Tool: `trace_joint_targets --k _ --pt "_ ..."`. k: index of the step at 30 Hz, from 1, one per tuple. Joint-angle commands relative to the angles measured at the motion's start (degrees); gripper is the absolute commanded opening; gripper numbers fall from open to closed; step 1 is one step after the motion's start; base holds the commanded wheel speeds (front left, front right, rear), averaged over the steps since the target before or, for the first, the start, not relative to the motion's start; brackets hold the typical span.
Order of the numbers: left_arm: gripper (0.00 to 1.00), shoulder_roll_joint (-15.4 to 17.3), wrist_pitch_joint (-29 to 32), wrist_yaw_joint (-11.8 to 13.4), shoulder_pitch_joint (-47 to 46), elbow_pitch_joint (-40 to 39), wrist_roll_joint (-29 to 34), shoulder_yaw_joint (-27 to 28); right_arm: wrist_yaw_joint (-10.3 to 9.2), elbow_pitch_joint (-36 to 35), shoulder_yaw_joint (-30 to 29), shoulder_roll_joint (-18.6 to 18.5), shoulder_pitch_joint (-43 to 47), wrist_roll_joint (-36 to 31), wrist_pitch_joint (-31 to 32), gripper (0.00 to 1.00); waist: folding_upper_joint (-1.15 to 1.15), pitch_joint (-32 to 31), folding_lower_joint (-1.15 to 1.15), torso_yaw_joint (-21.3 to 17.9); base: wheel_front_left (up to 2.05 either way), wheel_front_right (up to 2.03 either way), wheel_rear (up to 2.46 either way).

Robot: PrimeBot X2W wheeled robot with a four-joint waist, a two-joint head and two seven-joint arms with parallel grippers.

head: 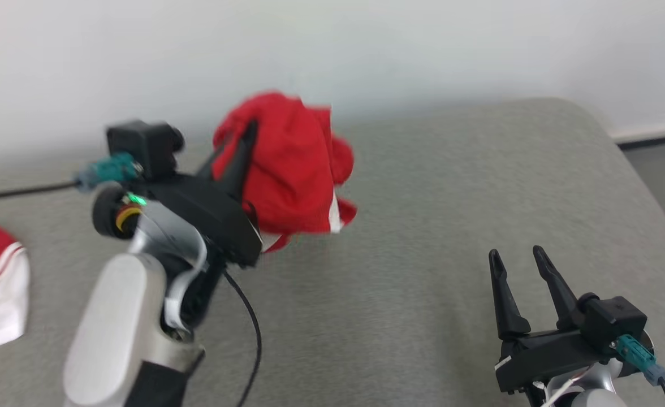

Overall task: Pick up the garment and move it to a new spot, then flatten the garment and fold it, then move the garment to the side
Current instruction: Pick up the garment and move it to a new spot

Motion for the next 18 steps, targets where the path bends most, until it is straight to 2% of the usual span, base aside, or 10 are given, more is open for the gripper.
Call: trace_joint_targets --k 1,5,10,11,12,13,15,18 --pt "0.0 -0.5 -1.5 -0.1 2.0 0.8 0.5 -0.9 0.19 0.4 0.1 0.0 0.1 0.6 -0.3 1.0 0.01 2.8 0.01 -8.8 0.0 0.0 0.0" --pt "0.0 -1.2 -4.9 -0.4 4.9 4.7 0.4 -2.8 0.19 1.5 0.7 0.0 0.1 1.6 -1.0 1.0 0.01 4.3 0.01 -11.8 0.0 0.0 0.0" --pt "0.0 -1.7 -11.4 -0.9 6.3 12.8 1.1 -4.3 0.19 3.7 1.1 0.0 -0.6 2.7 -2.3 1.0 0.01 5.8 0.01 -12.3 0.0 0.0 0.0" --pt "0.35 -1.6 -12.8 -1.2 6.4 14.5 1.8 -5.1 0.19 4.1 1.4 0.0 -0.8 2.7 -2.6 1.0 0.01 5.9 0.01 -12.2 0.0 0.0 0.0" --pt "0.89 -1.8 -13.9 -1.5 6.5 16.3 1.8 -6.0 0.19 4.6 1.5 0.0 -1.1 2.8 -2.8 1.0 0.01 6.1 0.01 -11.9 0.0 0.0 0.0" --pt "1.0 -2.0 -14.9 -1.6 6.6 18.0 1.3 -6.4 0.19 5.1 1.6 0.0 -1.5 2.9 -3.0 1.0 0.01 6.1 0.01 -11.5 0.0 0.0 0.0" --pt "1.0 -2.5 -16.4 -2.1 6.3 22.7 0.7 -8.8 0.19 6.1 1.7 0.0 -1.9 2.7 -3.3 1.0 0.01 5.6 0.01 -9.7 0.0 0.0 0.0" --pt "1.0 -2.7 -19.0 -2.2 6.8 25.0 -0.8 -10.3 0.19 6.8 1.1 0.0 -2.1 1.7 -3.2 1.0 0.01 4.5 0.01 -7.3 0.0 0.0 0.0"
